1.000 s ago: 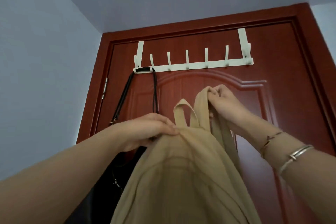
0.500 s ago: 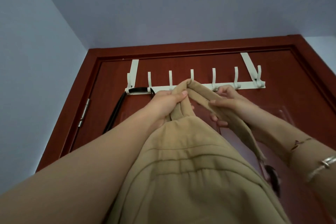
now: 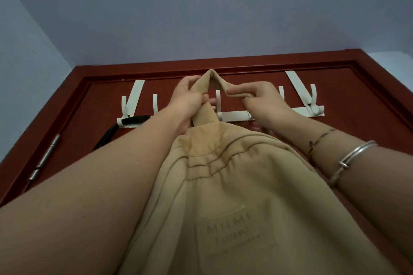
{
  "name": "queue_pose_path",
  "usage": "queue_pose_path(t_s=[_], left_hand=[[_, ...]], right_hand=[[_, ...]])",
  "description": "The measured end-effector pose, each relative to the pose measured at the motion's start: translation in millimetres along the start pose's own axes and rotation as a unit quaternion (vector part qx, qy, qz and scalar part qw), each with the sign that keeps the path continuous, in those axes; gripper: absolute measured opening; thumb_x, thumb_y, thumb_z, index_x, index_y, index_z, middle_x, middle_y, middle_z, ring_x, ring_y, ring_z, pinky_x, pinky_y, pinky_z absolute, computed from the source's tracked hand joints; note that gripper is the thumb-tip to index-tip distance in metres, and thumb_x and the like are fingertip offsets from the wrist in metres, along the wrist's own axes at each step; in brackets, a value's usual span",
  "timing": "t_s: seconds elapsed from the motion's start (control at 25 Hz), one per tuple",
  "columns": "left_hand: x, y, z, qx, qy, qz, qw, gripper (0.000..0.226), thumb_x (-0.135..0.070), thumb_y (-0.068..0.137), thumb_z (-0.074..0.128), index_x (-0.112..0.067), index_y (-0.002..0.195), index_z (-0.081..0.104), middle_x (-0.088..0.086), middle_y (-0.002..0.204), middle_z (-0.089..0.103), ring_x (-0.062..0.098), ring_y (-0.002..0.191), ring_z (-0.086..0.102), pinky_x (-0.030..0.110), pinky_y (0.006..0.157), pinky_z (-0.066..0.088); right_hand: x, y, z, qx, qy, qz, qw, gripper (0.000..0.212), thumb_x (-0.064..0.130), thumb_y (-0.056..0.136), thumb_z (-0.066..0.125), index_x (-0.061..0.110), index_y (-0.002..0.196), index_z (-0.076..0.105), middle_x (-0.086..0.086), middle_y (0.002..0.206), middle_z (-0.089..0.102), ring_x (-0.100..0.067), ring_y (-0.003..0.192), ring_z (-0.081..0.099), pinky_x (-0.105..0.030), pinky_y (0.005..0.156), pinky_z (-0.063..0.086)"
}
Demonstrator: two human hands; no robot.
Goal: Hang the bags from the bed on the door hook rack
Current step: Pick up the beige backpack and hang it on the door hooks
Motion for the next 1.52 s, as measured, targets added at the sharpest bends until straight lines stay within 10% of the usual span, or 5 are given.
queue_pose_path(t_s=[0.16,0.64,0.92,1.08,1.52], left_hand=[[-5,21,20,-0.025,0.255,0.133,0.958,0.058,0.0,0.093,0.044,-0.026,0.144,0.038,0.005,0.146,0.044,0.017,0.127,0.047,0.019,0.096,0.035],[29,-22,35,0.048,0.648,0.024,0.759,0.067,-0.008,0.095,0.039,0.007,0.147,-0.002,0.019,0.159,0.001,0.036,0.14,0.029,0.044,0.108,0.035],[47,-72,30,0.086,0.631,-0.002,0.771,0.065,-0.024,0.098,0.033,-0.015,0.152,-0.004,0.001,0.162,-0.003,0.035,0.137,0.03,0.044,0.1,0.037],[45,-124,15,0.12,0.601,-0.009,0.79,0.06,-0.028,0.097,0.03,-0.026,0.152,0.005,-0.007,0.162,-0.001,0.035,0.138,0.023,0.045,0.105,0.034],[12,-283,26,0.201,0.526,0.111,0.819,0.045,-0.021,0.091,0.042,-0.023,0.136,0.044,0.0,0.163,0.001,0.032,0.148,0.0,0.053,0.119,0.005]], right_hand=[[-10,46,16,0.031,-0.234,-0.02,0.971,0.057,0.0,0.085,0.037,0.012,0.141,0.041,-0.005,0.153,0.024,-0.028,0.136,0.025,-0.038,0.11,0.027],[-24,3,54,0.148,-0.356,-0.053,0.921,0.036,0.004,0.078,0.04,0.003,0.109,0.058,-0.016,0.122,0.052,-0.035,0.111,0.039,-0.04,0.094,0.034],[-38,-57,77,0.211,-0.182,-0.03,0.96,0.066,0.014,0.091,0.035,0.017,0.151,0.008,-0.014,0.161,-0.001,-0.03,0.147,0.009,-0.037,0.12,0.01],[-45,-115,53,0.214,-0.134,0.067,0.965,0.054,0.025,0.099,0.034,0.02,0.15,0.017,-0.001,0.16,0.011,-0.011,0.146,0.009,-0.002,0.097,0.0],[23,-297,-52,0.214,-0.236,0.283,0.905,0.057,0.035,0.096,0.041,0.025,0.149,0.022,0.004,0.155,0.028,-0.012,0.142,0.026,-0.022,0.11,0.02]])
Point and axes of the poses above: each hand's wrist, its own y-axis towards the middle knuckle, its own z-axis out of the palm, x = y × z, the point moved 9 cm from there along y, towards the middle knuckle
